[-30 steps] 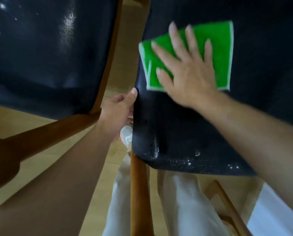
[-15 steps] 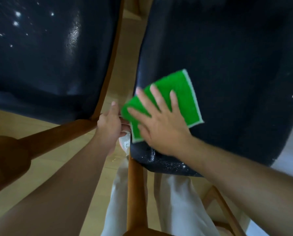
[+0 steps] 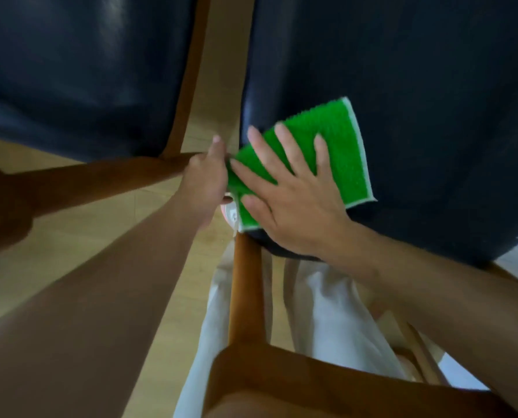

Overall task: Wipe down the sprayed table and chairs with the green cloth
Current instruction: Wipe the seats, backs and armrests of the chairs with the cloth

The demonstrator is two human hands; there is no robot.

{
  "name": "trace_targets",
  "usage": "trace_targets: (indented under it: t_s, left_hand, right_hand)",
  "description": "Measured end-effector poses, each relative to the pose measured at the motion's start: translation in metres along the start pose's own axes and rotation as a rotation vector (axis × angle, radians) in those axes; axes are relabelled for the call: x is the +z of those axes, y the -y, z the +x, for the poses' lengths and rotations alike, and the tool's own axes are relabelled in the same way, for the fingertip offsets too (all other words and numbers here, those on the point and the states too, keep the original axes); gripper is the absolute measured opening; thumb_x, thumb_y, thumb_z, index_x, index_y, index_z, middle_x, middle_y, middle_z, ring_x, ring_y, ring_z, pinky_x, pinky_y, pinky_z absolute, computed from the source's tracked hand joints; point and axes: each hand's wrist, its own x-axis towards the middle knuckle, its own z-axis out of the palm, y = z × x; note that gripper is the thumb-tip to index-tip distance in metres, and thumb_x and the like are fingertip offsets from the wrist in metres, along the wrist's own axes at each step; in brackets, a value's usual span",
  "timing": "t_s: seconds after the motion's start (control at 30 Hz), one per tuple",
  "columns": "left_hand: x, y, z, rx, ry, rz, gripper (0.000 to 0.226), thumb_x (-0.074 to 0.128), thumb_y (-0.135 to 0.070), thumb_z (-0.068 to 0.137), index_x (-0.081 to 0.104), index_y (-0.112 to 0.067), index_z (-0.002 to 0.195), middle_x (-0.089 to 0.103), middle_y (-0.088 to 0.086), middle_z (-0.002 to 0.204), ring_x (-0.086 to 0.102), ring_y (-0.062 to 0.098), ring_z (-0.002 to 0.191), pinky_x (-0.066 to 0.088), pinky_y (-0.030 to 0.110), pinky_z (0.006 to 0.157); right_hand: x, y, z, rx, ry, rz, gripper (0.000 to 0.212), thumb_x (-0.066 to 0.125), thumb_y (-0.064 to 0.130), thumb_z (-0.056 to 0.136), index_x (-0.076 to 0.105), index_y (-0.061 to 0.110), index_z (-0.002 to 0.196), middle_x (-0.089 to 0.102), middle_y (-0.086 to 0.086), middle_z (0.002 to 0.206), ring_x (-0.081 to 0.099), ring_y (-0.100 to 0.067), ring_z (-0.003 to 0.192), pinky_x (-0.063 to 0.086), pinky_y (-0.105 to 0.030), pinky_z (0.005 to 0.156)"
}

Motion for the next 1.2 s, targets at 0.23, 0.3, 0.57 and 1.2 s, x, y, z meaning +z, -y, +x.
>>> trace_targets:
  t_s: [0.23, 0.3, 0.57, 1.2]
  left_hand:
    - [0.001, -0.003, -0.009, -0.014, 0.022, 0.086, 0.056, 0.028, -0.054, 0.099, 0.062, -0.014, 0.116, 0.067, 0.009, 0.109, 0.063, 0.027, 0.097, 0.052, 0.04, 0.08]
    - [0.002, -0.006, -0.014, -0.004, 0.059, 0.087, 0.056, 0.027, -0.053, 0.1, 0.066, -0.013, 0.105, 0.07, 0.007, 0.095, 0.065, 0.024, 0.085, 0.048, 0.034, 0.068]
    - [0.012, -0.015, -0.012, 0.036, 0.037, 0.123, 0.053, 0.027, -0.055, 0.099, 0.057, -0.021, 0.126, 0.063, 0.006, 0.118, 0.06, 0.025, 0.106, 0.049, 0.043, 0.093]
    - [0.07, -0.071, -0.035, 0.197, -0.133, 0.529, 0.113, 0.054, -0.072, 0.078, -0.011, -0.017, 0.153, -0.007, 0.004, 0.162, 0.003, 0.026, 0.147, 0.01, 0.042, 0.115]
  right_hand:
    - [0.008, -0.019, -0.023, -0.304, 0.043, -0.115, 0.052, 0.047, 0.046, 0.094, 0.038, 0.037, 0.145, 0.02, -0.004, 0.16, 0.018, -0.034, 0.146, 0.006, -0.062, 0.112]
    - [0.008, -0.034, -0.046, -0.404, 0.092, -0.11, 0.057, 0.054, 0.047, 0.092, 0.037, 0.038, 0.146, 0.02, -0.003, 0.16, 0.019, -0.033, 0.146, 0.003, -0.059, 0.112]
    - [0.007, -0.113, -0.104, -0.544, 0.12, -0.168, 0.056, 0.045, 0.048, 0.093, 0.034, 0.037, 0.147, 0.022, 0.003, 0.157, 0.025, -0.028, 0.142, 0.013, -0.056, 0.114]
    - [-0.002, -0.082, -0.077, -0.54, 0.25, -0.162, 0.058, 0.033, 0.053, 0.1, 0.012, 0.039, 0.152, -0.01, 0.004, 0.155, -0.002, -0.025, 0.147, -0.01, -0.053, 0.11]
